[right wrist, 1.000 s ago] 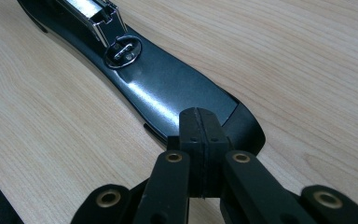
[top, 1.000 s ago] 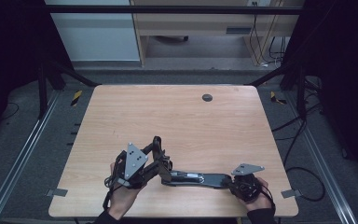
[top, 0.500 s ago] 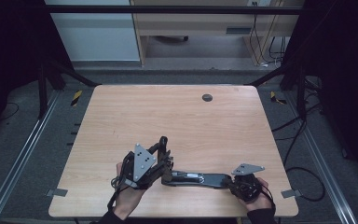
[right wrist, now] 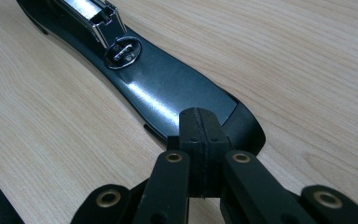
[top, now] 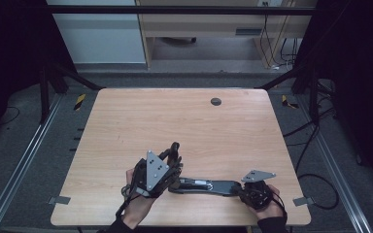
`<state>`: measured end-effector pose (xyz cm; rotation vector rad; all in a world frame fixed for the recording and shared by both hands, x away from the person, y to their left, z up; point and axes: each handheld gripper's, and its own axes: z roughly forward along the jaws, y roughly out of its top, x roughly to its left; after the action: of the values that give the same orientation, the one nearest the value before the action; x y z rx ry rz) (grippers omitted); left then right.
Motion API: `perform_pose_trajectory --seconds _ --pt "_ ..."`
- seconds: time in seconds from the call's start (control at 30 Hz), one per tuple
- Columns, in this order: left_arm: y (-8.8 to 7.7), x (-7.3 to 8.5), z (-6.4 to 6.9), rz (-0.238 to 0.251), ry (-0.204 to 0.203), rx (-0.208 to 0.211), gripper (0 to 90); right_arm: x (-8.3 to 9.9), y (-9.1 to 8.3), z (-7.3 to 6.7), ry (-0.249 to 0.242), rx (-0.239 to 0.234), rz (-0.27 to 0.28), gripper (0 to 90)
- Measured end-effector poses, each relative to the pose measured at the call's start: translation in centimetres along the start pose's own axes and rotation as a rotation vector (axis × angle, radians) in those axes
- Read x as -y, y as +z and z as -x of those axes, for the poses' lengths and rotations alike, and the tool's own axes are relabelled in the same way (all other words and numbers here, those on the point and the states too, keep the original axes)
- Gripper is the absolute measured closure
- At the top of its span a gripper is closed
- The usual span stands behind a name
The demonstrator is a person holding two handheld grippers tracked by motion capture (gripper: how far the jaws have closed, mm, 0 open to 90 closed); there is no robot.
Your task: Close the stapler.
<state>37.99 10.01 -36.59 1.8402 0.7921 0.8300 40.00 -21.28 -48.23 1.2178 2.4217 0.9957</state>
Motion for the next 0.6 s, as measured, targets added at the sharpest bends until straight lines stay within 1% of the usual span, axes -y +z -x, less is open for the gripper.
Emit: perform_pose_trajectory --seconds 0.27,0.37,0.4,0.6 --pt "0.2 -0.1 0.6 0.002 0.018 -0.012 59.2 0.0 0.0 0.0 -0.002 0.001 0.0 90.0" --pt "0.3 -0.2 0.9 0.002 0.028 -0.017 59.2 0.0 0.0 0.0 -0.001 0.0 0.0 90.0" --pt "0.4 -0.2 1.1 0.002 0.037 -0.021 59.2 0.0 0.0 0.0 -0.002 0.001 -0.001 90.0" --pt "0.6 -0.3 1.4 0.002 0.048 -0.026 59.2 0.0 0.0 0.0 -0.003 0.001 -0.001 90.0"
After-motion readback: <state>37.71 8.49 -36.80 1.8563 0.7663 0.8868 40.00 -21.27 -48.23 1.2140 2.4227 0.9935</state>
